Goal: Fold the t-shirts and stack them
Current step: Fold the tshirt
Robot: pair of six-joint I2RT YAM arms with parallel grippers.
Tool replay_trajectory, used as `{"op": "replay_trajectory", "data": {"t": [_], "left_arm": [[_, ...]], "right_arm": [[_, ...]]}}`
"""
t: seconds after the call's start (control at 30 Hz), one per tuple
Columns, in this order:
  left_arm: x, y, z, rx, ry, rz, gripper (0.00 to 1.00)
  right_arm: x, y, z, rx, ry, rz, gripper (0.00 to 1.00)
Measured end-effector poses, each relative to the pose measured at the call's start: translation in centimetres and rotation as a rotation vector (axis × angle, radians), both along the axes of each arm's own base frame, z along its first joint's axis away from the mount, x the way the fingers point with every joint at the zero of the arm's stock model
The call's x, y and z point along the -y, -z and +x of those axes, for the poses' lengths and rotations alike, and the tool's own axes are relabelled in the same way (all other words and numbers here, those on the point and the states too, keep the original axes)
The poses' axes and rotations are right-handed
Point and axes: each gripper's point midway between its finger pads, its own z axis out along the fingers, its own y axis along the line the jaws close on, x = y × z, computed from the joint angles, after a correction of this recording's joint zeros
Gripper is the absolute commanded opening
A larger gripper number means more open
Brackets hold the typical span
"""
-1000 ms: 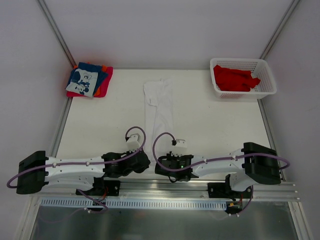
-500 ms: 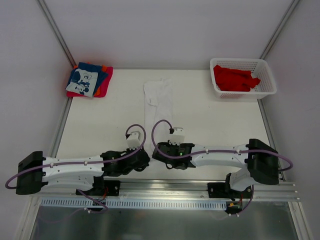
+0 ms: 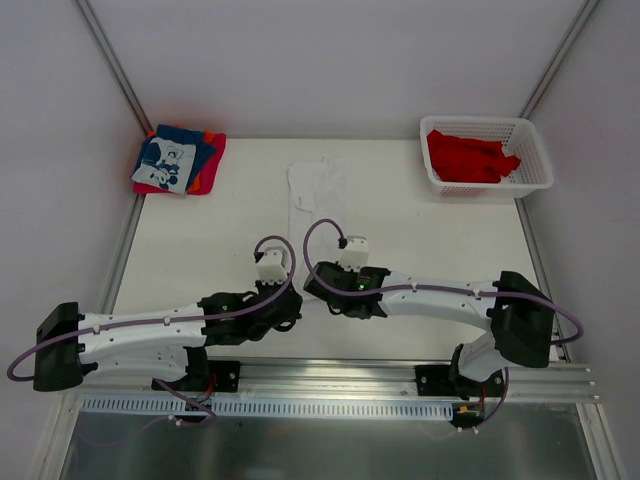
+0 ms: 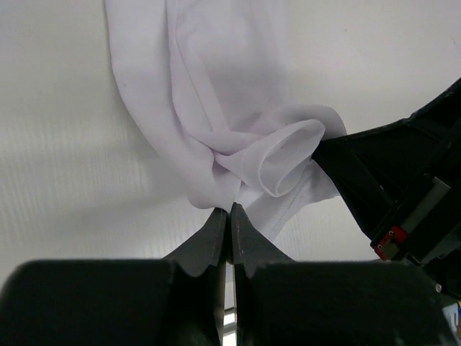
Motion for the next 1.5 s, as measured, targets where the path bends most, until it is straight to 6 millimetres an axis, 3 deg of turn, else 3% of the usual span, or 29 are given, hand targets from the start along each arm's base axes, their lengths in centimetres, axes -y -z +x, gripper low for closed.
{"op": "replay_trajectory", "data": {"t": [0.47,0.77,0.97,1.23,1.5], "left_arm": [[-2.4,0.7,4.1,0.011,-0.111,0.102,0.00],[-2.8,1.6,5.4,0.010,-0.136,0.129,0.00],[-3.2,1.5,7.8,0.037,-0.146,0.146,0.00],[-1.6,1.2,10.4,0.064,-0.091,0.145,0.00],[-0.5,3.1,11.2,0.044,-0.051,0.162,0.00]], "right_arm": [[-1.5,-2.0,4.6,0.019,0.002,-0.005,0.01],[-1.8,0.5,5.7,-0.027,-0.007,-0.052,0.00],[-1.7,0.5,7.5,-0.026,0.021,-0.036,0.00],[-0.1,0.1,9.7,-0.014,0.061,-0.043,0.01],[1.0,0.1,10.9,-0.015,0.079,-0.057,0.01]]}}
